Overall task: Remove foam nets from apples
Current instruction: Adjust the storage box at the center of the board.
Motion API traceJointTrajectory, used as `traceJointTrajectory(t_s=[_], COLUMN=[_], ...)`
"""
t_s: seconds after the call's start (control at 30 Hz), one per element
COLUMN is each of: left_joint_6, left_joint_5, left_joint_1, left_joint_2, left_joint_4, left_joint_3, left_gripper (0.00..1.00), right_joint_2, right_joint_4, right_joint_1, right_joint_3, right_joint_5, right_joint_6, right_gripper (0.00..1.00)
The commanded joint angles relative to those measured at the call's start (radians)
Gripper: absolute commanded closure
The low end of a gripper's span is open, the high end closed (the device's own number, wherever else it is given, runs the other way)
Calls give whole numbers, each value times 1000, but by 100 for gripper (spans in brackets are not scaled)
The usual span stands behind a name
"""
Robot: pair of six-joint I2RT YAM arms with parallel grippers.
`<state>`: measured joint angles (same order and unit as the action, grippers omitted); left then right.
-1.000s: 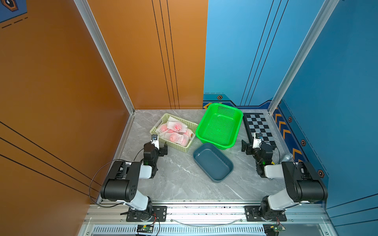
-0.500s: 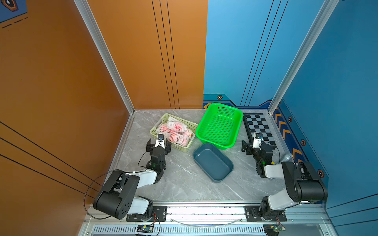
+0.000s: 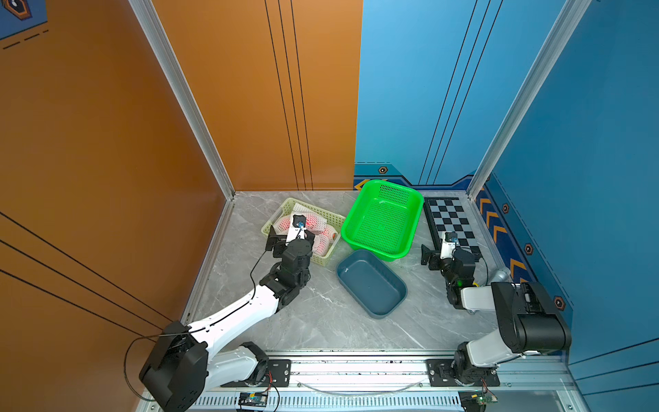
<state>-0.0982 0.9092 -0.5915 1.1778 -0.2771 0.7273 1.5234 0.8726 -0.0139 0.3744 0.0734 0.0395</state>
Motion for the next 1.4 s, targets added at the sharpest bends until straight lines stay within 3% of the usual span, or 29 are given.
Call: traceJointTrajectory(t_s=[0.0, 0.13, 0.23, 0.4, 0.67, 0.87, 1.03, 1.37], left_joint_6=[264, 345, 387, 437, 446, 493, 489, 541], left_joint_5=[-123, -162, -303, -626, -832, -893, -913, -967], left_joint_1=[57, 69, 114, 220, 290, 362, 391, 405], left_joint_2=[18, 105, 139, 166, 257, 283, 299, 365], left_joint_4=[434, 662, 739, 766, 812, 809, 809, 801], left_joint_3=[112, 261, 333, 377, 494, 521, 521, 523], left_gripper=[2, 2, 2, 2, 2, 2, 2, 2], right_joint_2=[-72, -138, -193, -193, -167, -141, -103, 90], right_joint_4=[-194, -396, -529, -863, -1192, -1321, -1335, -1291], right_joint_1=[-15, 0, 14, 76, 352, 542, 690, 739], right_joint_3=[90, 189, 279, 520, 740, 761, 708, 700], right_joint_5=[-75, -183, -207, -149, 9, 221, 249, 309], right_joint_6=[53, 70, 75, 73, 44, 109, 138, 217], right_gripper=[0, 0, 0, 0, 0, 0, 0, 0])
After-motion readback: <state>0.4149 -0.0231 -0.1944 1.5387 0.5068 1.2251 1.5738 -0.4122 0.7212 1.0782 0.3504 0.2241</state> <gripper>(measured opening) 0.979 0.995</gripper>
